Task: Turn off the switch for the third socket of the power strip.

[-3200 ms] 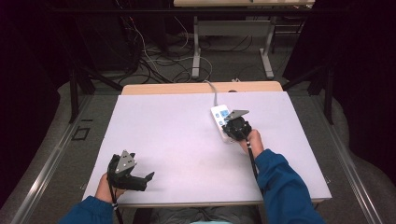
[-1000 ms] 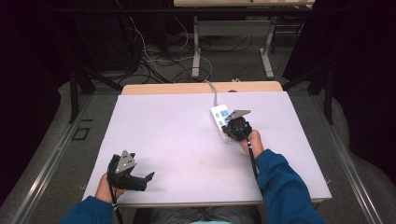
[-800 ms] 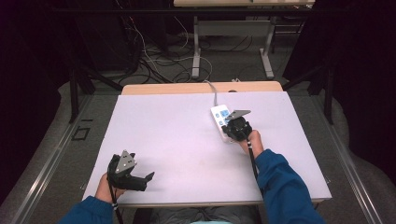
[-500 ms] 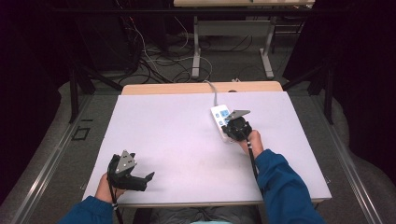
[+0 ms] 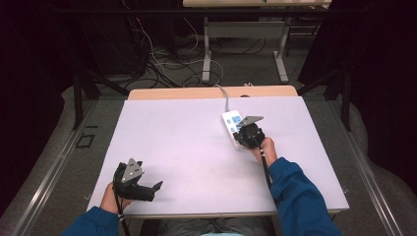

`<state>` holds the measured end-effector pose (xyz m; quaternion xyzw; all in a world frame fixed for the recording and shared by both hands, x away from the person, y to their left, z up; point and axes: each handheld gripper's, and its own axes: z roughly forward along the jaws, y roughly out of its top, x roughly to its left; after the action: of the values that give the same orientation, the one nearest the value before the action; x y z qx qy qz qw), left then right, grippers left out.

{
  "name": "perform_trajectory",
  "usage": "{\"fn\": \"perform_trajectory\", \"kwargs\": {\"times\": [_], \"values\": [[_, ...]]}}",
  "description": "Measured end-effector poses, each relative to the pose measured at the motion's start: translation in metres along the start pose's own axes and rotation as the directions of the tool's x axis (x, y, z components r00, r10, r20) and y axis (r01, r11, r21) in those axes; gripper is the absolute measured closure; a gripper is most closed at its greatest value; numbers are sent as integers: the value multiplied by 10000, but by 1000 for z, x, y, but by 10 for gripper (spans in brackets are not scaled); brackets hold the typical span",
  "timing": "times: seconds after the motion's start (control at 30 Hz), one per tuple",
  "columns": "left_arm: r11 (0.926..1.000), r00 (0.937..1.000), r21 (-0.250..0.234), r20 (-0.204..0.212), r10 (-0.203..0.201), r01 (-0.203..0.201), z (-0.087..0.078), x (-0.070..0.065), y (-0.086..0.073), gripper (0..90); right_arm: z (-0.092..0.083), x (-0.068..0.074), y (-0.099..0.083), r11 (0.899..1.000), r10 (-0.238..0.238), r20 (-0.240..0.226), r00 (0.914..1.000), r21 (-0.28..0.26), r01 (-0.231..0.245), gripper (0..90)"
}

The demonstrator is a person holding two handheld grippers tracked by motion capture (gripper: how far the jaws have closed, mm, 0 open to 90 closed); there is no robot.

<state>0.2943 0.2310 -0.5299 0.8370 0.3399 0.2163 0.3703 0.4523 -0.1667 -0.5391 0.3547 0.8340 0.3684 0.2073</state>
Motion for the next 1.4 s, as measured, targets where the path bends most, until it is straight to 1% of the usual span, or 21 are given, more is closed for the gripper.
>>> {"fn": "perform_trajectory", "kwargs": {"times": [0.03, 0.1, 0.17, 0.2, 0.27, 0.33, 0.37, 0.47, 0.67, 0.73, 0.77, 0.8, 0.87, 0.9, 0.93, 1.1, 1.13, 1.2, 1.23, 1.27, 1.4], "values": [[10000, 10000, -9, -7, 10, -10, 0, 0, 0, 8, 0, 0, 0, 10000, -91, 8, 10000, -28, 91, 900], [10000, 9999, -21, -69, 78, -79, 0, 1, 0, 8, 0, 1, 0, 10000, -86, 17, 10000, -9, 86, 900], [10000, 10000, 19, 3, 14, -14, 0, 0, 0, 8, 0, 1, 0, 9999, -105, 48, 9999, 8, 105, 900], [10000, 10000, -9, -16, -6, 6, 0, 0, 0, 8, 0, 0, 0, 9997, -122, 70, 9999, -202, 123, 900], [10000, 10000, -8, -36, 68, -68, 0, 1, 0, 8, -2, 1, 2, 9999, -77, 43, 10000, -67, 77, 900], [10000, 10000, -2, -15, -5, 5, 0, 0, 0, 8, -2, 1, 2, 9999, -48, -24, 10000, -113, 47, 900], [10000, 10000, -8, -36, 57, -57, 0, 0, 0, 8, -2, 2, 2, 9999, -147, 23, 9999, -74, 147, 900], [10000, 10000, 16, 3, 9, -9, 0, 0, 0, 8, -1, 3, 3, 9998, -185, -35, 9998, -74, 184, 900], [10000, 10000, 35, 23, 13, -13, 0, 0, 0, 8, -1, 2, 3, 9998, -129, -26, 9999, -119, 128, 900], [10000, 10000, 19, 15, 28, -28, -1, 0, 0, 8, -4, 2, 3, 9999, -115, -51, 9999, 81, 115, 900], [10000, 10000, 21, 26, 45, -45, -1, 0, 0, 8, -4, 1, 3, 9997, -50, 27, 10000, -248, 51, 900], [10000, 10000, 20, 23, 27, -27, -1, 0, 0, 8, -6, 1, 3, 9997, 7, 12, 10000, -223, -7, 900], [10000, 10000, 16, 3, 60, -60, 0, 0, 0, 8, -8, 0, 4, 9992, 95, -14, 10000, -377, -95, 878], [10000, 10000, 22, 27, 32, -32, 0, 0, 0, 8, -8, 0, 4, 9986, 81, -7, 10000, -518, -81, 861], [10000, 10000, 19, 26, 40, -40, 0, 0, 0, 8, -9, 0, 4, 9986, 81, -55, 10000, -522, -83, 845], [10000, 10000, -5, 26, 49, -49, 0, 1, 0, 7, -13, -2, 6, 9974, 168, -77, 9998, -694, -173, 690], [10000, 10000, -13, 10, 78, -78, 0, 1, 0, 7, -14, -2, 7, 9970, 299, -154, 9994, -709, -309, 660], [10000, 10000, -33, 10, 81, -80, 0, 1, 0, 7, -17, -3, 8, 9972, 290, -176, 9994, -679, -301, 586], [10000, 10000, -16, 12, 91, -91, -1, 1, 0, 7, -18, -2, 8, 9963, 431, -283, 9987, -733, -451, 558], [9999, 9999, -16, 19, 103, -103, -1, 1, 0, 7, -20, -3, 8, 9969, 380, -346, 9987, -678, -403, 517], [9999, 10000, -69, -10, 80, -80, 0, 1, 0, 7, -24, -4, 9, 9957, 432, -501, 9978, -795, -471, 316]]}}
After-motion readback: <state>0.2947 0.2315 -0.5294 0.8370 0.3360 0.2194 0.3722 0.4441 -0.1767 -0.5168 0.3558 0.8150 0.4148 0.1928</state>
